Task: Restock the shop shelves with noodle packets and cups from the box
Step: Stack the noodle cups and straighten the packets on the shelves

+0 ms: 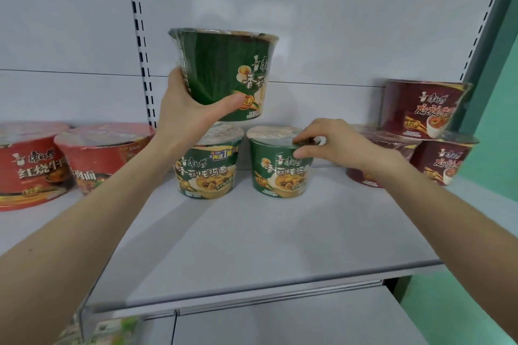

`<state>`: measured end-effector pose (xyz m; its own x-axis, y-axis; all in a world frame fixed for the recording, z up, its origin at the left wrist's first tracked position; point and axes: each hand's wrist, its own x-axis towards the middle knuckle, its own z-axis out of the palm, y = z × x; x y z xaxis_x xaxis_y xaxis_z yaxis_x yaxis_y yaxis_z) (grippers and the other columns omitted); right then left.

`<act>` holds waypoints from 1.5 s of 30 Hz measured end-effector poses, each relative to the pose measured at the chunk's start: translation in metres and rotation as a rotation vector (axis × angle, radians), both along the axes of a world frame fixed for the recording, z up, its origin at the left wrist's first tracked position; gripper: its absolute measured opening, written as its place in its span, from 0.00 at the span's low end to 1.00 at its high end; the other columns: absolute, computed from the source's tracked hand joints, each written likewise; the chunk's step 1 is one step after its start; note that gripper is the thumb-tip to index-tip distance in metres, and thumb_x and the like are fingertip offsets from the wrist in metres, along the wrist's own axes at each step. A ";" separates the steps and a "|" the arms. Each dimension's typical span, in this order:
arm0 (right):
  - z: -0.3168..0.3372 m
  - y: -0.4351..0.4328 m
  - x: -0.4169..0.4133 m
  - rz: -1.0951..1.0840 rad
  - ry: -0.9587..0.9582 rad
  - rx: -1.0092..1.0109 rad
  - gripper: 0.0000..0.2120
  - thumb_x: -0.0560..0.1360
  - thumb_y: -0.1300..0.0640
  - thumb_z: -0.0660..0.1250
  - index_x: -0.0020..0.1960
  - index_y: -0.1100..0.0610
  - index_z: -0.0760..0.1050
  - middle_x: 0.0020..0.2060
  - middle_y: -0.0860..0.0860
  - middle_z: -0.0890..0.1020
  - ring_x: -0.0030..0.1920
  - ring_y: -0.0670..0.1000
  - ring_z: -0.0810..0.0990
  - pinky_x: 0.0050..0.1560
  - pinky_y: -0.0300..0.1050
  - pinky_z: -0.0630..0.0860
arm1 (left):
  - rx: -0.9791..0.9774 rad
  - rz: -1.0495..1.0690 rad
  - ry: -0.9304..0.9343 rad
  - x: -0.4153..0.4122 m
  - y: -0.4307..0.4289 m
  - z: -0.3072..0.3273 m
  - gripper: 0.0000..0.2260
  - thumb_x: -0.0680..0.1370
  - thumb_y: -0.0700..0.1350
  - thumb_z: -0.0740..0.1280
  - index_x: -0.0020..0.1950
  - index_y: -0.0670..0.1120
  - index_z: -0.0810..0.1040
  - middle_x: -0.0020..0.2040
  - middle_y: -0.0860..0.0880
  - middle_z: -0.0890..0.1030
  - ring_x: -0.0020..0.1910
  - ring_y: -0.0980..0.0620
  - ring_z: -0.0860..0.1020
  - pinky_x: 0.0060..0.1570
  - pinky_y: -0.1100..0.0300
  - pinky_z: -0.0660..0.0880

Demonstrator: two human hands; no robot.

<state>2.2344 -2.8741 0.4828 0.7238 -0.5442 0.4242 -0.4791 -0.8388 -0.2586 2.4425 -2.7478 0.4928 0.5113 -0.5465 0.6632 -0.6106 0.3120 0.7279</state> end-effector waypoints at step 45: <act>-0.001 -0.029 0.001 0.073 0.073 0.123 0.20 0.71 0.69 0.68 0.63 0.63 0.74 0.61 0.55 0.77 0.59 0.48 0.74 0.62 0.31 0.62 | -0.019 0.010 0.026 0.003 0.003 -0.007 0.35 0.65 0.54 0.76 0.67 0.46 0.65 0.55 0.56 0.73 0.51 0.60 0.74 0.44 0.76 0.70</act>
